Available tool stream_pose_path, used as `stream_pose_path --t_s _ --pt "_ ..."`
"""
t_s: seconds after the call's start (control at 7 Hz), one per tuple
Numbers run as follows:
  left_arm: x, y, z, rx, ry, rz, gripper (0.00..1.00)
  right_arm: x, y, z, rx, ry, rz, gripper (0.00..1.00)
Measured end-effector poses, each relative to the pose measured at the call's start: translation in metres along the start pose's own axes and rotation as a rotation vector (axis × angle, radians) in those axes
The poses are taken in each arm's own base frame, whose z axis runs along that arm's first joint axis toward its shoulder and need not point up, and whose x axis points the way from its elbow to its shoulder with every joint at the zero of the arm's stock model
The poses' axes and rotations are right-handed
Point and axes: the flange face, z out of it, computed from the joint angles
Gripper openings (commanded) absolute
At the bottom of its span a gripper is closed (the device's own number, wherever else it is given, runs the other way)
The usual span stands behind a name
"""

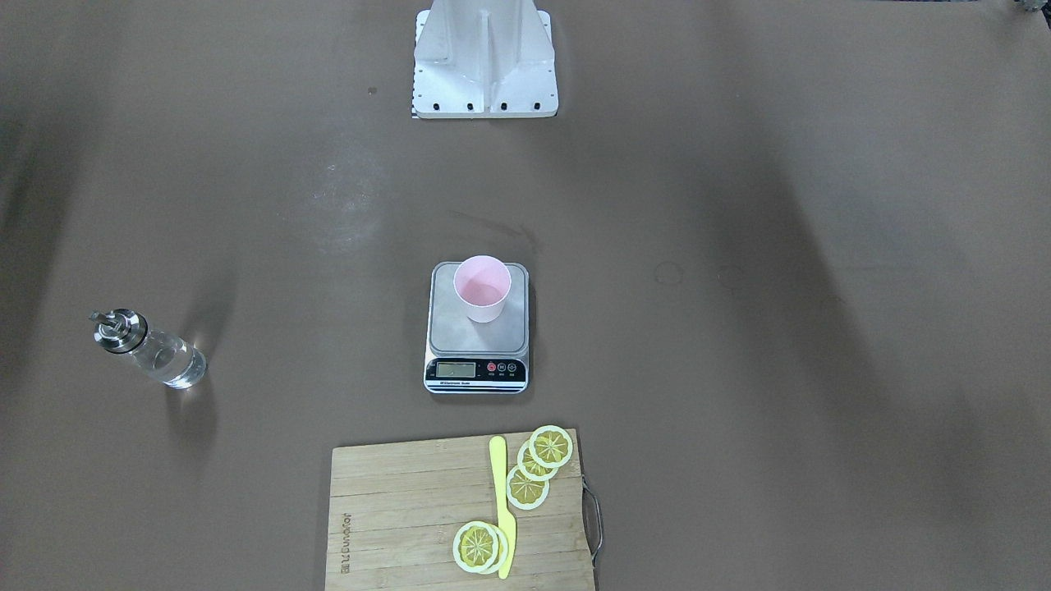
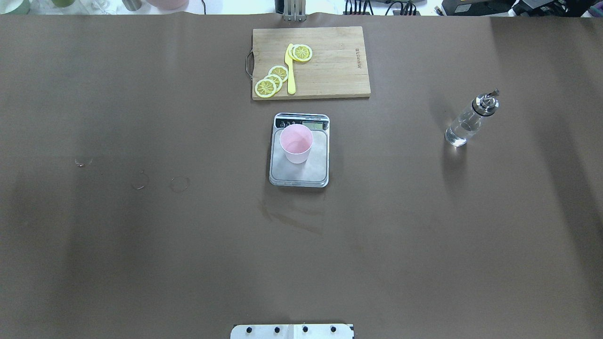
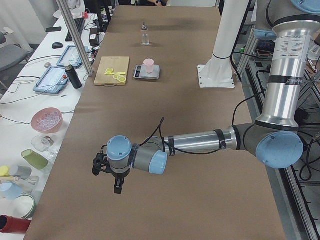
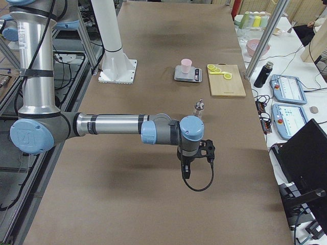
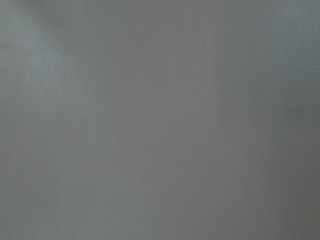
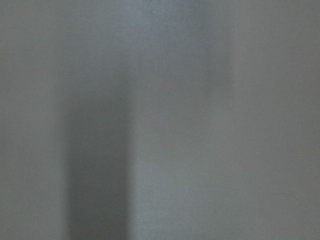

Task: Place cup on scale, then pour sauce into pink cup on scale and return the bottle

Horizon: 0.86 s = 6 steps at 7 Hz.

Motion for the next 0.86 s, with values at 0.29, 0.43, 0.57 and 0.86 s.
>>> stream_pose_path --t_s 0.29,0.43,0.57,0.86 --pt "0.0131 0.0006 -0.0145 -0.013 -0.001 -0.024 0.99 -0.0018 0.0013 -0.0018 0.004 0.000 -0.003 1.00" --pt "0.0156 0.0032 -0.0171 -0.016 -0.001 -0.037 0.99 -0.0023 0.0020 -0.0024 0.005 0.000 -0.005 1.00" --pt "0.0155 0.0049 -0.0169 -0.020 0.000 -0.045 0.99 -0.0025 0.0024 -0.0024 0.005 0.000 -0.005 1.00" --pt "0.0138 0.0065 -0.0149 -0.026 0.000 -0.052 0.99 -0.0019 0.0032 -0.0021 0.004 0.000 -0.003 1.00"
